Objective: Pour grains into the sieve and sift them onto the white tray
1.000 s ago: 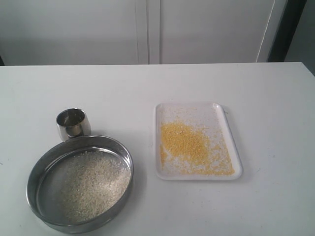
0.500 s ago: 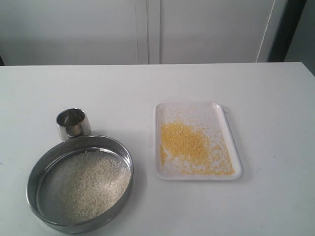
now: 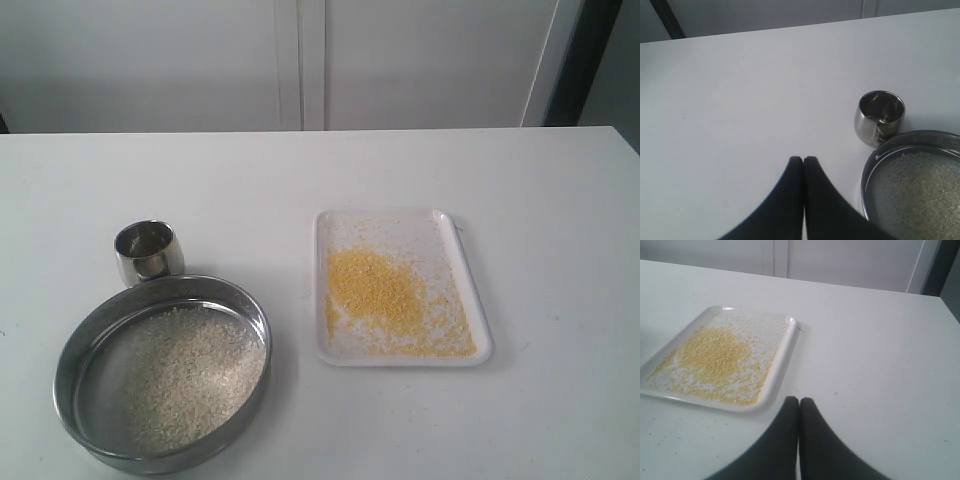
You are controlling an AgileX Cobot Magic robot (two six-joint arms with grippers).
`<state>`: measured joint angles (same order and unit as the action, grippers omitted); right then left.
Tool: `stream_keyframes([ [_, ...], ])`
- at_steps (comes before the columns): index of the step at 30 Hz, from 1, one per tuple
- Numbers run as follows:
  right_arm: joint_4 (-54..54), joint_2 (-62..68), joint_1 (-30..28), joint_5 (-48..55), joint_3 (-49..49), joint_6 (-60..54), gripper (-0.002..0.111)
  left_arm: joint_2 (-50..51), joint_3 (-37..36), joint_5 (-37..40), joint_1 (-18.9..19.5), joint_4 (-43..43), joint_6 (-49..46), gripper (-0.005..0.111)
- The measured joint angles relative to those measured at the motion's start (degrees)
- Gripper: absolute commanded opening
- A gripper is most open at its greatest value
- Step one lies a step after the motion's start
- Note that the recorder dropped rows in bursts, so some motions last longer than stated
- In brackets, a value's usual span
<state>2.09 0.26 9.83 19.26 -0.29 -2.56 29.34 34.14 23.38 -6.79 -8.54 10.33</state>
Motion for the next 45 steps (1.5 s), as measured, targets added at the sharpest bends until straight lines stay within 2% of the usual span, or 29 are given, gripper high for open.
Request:
stream_keyframes([
  [6, 0.0, 0.0, 0.0, 0.0, 0.0, 0.0, 0.0, 0.0, 0.0, 0.0, 0.0, 0.0, -0.13, 0.0],
  [18, 0.0, 0.0, 0.0, 0.11, 0.0, 0.0, 0.0, -3.91, 0.0, 0.27, 0.0, 1.69, -6.57, 0.0],
  [28, 0.0, 0.0, 0.0, 0.11, 0.0, 0.0, 0.0, -8.91, -0.47, 1.0, 2.58, 1.69, -7.68, 0.0],
  [45, 0.0, 0.0, 0.0, 0.11, 0.0, 0.0, 0.0, -17.53, -13.54, -1.79, 3.59, 3.21, -7.68, 0.0],
])
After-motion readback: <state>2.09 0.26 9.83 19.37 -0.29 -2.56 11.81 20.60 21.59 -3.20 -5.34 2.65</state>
